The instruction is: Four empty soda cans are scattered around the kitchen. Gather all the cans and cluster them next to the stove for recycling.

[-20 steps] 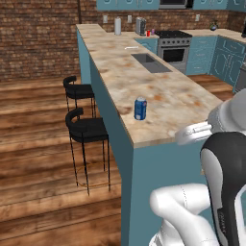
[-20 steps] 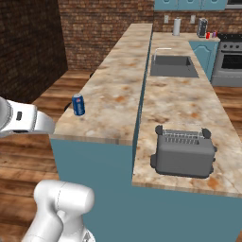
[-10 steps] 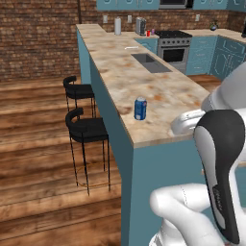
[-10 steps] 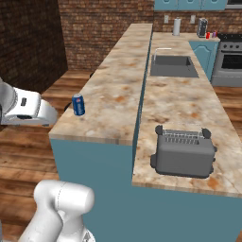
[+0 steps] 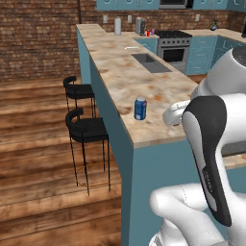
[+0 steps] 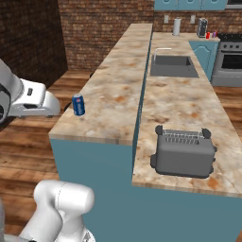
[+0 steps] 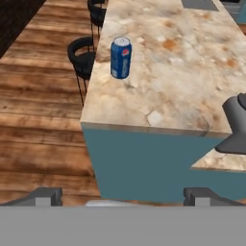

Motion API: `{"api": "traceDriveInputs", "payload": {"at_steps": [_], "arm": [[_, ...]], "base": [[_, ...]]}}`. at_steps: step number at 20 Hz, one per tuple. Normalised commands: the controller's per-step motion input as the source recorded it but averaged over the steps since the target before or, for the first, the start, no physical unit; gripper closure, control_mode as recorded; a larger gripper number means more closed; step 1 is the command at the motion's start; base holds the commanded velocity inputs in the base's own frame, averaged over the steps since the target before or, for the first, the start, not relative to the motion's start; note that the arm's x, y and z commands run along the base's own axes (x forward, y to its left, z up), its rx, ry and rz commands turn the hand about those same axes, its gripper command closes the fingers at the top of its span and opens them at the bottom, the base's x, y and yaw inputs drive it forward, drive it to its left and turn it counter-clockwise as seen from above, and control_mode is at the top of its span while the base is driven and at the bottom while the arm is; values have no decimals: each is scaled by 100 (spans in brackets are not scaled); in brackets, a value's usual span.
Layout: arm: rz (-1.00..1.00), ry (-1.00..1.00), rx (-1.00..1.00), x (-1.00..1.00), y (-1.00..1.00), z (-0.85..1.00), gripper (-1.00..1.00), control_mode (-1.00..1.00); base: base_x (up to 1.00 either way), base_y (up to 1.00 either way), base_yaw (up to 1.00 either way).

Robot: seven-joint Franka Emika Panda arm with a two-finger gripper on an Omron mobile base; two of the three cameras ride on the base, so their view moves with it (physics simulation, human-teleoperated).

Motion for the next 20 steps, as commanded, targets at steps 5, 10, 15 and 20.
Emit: {"api": "traceDriveInputs", "payload": {"at_steps": [5,10,15,20], "arm": [[0,2,0,40,4,2,-100,-100],[0,6,0,41,4,0,-100,-100],[0,7,0,41,3,0,-100,-100],[1,5,0,45,3,-9,-100,-100]], "base": [[0,0,0],[0,0,0],[0,0,0],[0,0,0]]}}
